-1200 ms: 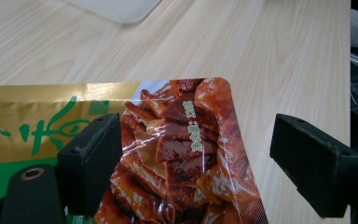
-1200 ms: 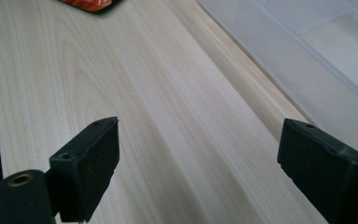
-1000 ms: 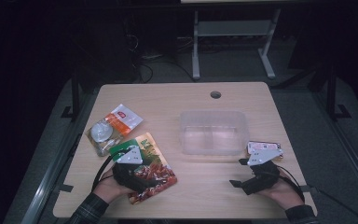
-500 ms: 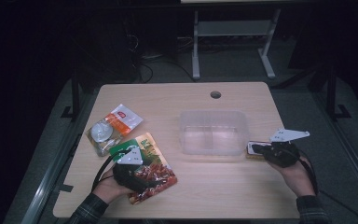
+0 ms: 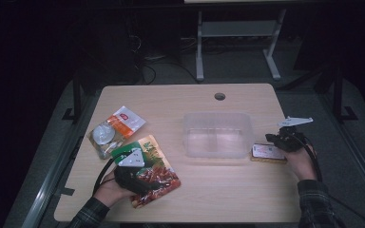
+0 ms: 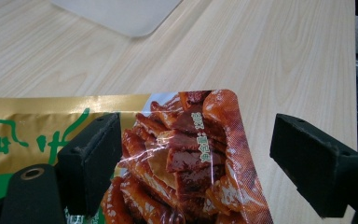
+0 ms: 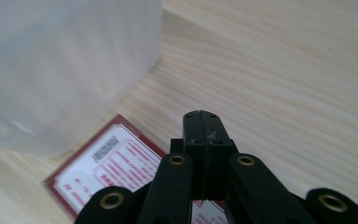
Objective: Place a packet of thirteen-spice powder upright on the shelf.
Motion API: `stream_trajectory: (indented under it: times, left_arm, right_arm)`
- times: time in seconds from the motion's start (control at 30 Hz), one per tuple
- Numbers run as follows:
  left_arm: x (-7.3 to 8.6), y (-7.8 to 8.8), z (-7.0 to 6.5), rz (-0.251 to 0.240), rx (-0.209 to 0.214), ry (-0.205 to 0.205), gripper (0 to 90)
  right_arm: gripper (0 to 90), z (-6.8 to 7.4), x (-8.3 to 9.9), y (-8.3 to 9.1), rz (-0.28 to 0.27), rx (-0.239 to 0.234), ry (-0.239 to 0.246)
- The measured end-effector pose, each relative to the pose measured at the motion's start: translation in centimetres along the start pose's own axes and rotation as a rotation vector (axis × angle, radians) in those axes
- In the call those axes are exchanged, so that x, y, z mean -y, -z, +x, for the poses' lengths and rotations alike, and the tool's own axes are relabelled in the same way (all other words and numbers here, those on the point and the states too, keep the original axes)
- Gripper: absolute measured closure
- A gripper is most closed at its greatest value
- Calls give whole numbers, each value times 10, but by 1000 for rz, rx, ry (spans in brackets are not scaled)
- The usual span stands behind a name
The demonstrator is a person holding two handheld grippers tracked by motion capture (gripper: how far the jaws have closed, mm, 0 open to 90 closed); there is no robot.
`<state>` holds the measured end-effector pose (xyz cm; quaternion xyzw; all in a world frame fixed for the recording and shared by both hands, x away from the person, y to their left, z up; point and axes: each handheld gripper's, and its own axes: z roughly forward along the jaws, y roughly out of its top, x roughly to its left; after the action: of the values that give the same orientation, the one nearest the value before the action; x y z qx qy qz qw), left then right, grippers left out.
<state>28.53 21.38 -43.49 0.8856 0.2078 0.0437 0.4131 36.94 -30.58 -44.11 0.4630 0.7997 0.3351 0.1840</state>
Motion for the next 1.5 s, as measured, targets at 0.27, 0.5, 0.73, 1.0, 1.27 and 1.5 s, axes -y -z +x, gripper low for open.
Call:
stream_trajectory:
  times: [0.27, 0.5, 0.73, 1.0, 1.27, 1.5]
  left_arm:
    - [2, -2, -1, 9, 9, 6, 164]
    - [1, -3, -3, 3, 25, -2, 164]
    - [-1, -5, -6, 6, 36, -16, 164]
    - [-3, -7, -9, 6, 54, -13, 164]
    - [-4, -3, -8, 2, 50, -28, 164]
    - [-6, -2, -7, 4, 49, -28, 164]
  right_arm:
    - [899, -3, 7, -12, 59, -17, 14]
    - [900, 6, 10, -10, 85, -49, 42]
    - [900, 18, 20, 2, 102, -83, 65]
    - [900, 32, 28, 16, 85, -102, 94]
    - [899, 28, 46, 55, 50, -2, 28]
    - [899, 19, 67, 72, 78, 69, -18]
